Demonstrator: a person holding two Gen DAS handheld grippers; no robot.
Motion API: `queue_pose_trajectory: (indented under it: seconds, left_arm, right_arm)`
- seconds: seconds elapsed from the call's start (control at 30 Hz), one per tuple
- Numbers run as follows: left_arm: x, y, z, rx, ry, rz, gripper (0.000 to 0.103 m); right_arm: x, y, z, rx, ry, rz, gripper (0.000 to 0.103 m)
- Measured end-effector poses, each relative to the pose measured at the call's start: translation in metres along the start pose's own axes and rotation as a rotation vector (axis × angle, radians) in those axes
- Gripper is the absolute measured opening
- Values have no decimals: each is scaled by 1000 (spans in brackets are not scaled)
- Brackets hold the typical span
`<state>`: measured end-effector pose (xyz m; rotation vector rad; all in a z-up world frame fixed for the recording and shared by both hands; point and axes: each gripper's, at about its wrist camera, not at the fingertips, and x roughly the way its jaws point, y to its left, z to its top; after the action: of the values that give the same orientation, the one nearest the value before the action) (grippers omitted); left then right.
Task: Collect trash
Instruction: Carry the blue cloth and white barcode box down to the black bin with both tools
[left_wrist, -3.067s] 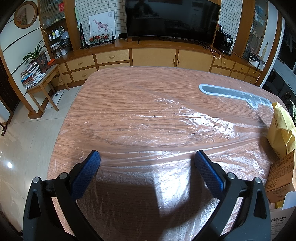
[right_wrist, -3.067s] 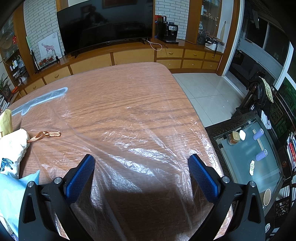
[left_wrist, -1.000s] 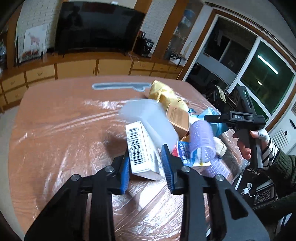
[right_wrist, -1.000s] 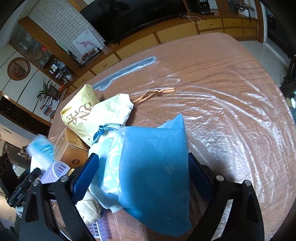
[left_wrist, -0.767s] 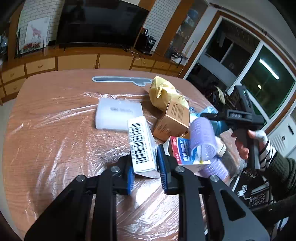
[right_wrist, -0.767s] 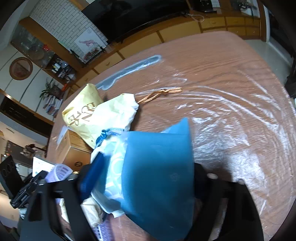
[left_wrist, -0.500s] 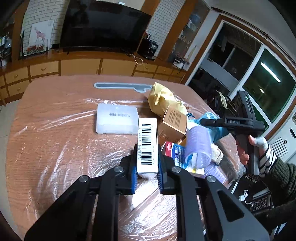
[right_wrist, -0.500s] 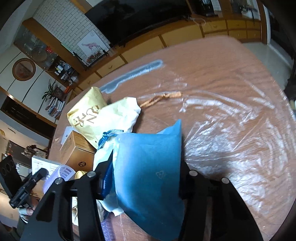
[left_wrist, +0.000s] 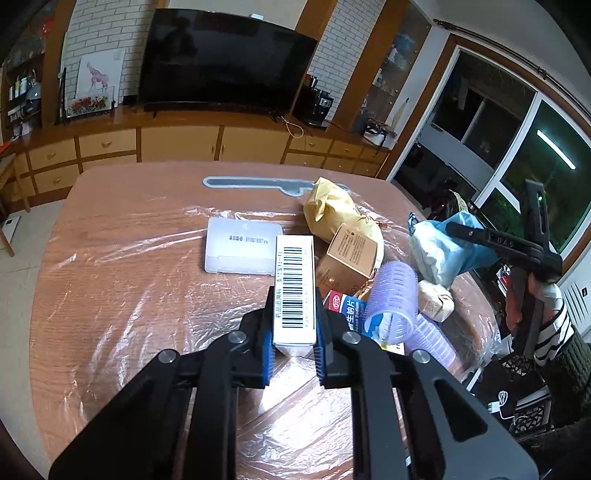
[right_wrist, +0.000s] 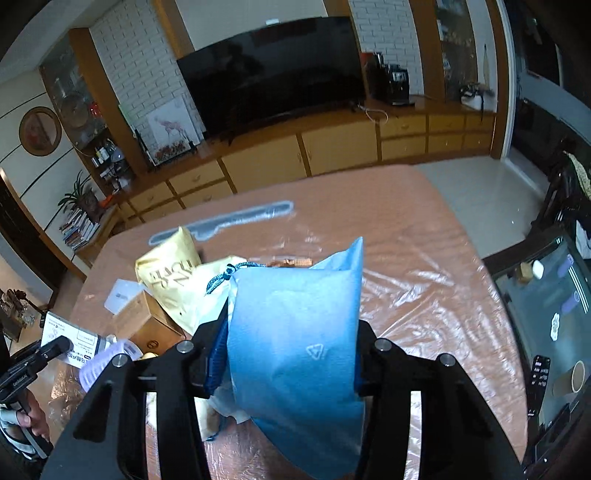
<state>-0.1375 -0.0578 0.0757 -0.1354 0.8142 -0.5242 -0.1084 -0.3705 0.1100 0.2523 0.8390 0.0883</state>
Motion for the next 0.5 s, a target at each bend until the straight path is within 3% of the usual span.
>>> queue_pose_trajectory:
  seconds: [0.23,0.5]
  left_arm:
    - [-16,-5,0,-3,-38,-6,19]
    - [-31,-16,-7,24,-46,-6,19]
  right_arm:
    - [-22,9,4,25,-36,80,49]
    - [-56,40,-19,-74,-53,105,49]
